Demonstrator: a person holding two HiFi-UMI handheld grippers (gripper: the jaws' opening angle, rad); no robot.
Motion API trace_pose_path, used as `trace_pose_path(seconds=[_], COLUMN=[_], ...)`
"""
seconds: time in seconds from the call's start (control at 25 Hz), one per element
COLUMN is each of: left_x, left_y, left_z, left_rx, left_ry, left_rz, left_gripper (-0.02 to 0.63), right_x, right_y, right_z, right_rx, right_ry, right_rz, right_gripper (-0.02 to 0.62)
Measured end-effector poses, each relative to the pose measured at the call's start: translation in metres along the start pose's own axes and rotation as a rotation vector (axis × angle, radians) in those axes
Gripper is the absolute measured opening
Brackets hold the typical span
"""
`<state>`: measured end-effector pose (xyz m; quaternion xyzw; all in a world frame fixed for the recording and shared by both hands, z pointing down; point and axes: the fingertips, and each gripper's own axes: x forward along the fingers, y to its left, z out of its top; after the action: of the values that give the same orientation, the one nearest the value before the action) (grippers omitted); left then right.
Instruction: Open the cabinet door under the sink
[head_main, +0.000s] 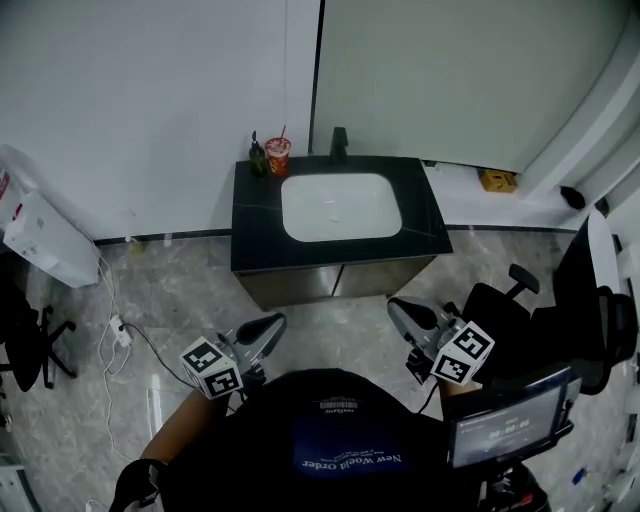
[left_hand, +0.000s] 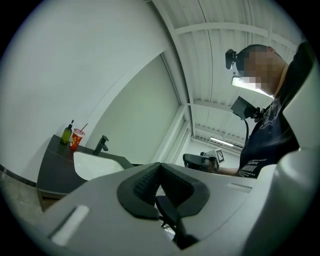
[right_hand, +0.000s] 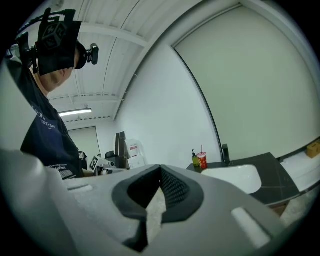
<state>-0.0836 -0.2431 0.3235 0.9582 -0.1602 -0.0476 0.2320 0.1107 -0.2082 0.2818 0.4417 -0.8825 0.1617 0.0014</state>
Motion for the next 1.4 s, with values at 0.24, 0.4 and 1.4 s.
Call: trace_pose_path(seconds=[0.24,0.4,1.4], left_x=[0.016,0.048,0.167], left_y=[0.016,0.046,0.2], left_z=[-0.02,-0.032,-0.279], left_rx=[-0.018,-0.032,0.373], left_ry=[0.052,0.1,0.74], left_rz=[0.012,0.076,0.393], left_gripper=[0.0,0.0,0.253], right_x=[0.003,0.021,0.074], right_y=[-0.016,-0.064,-0.197], right_z=[-0.016,-0.017,-0.166], right_rx=[0.039,0.078,0.116], right_ry=[0.041,0.052,0.2], right_rz=[-0.008,0.027,0.242], right_gripper=[0.002,0.002,0.002])
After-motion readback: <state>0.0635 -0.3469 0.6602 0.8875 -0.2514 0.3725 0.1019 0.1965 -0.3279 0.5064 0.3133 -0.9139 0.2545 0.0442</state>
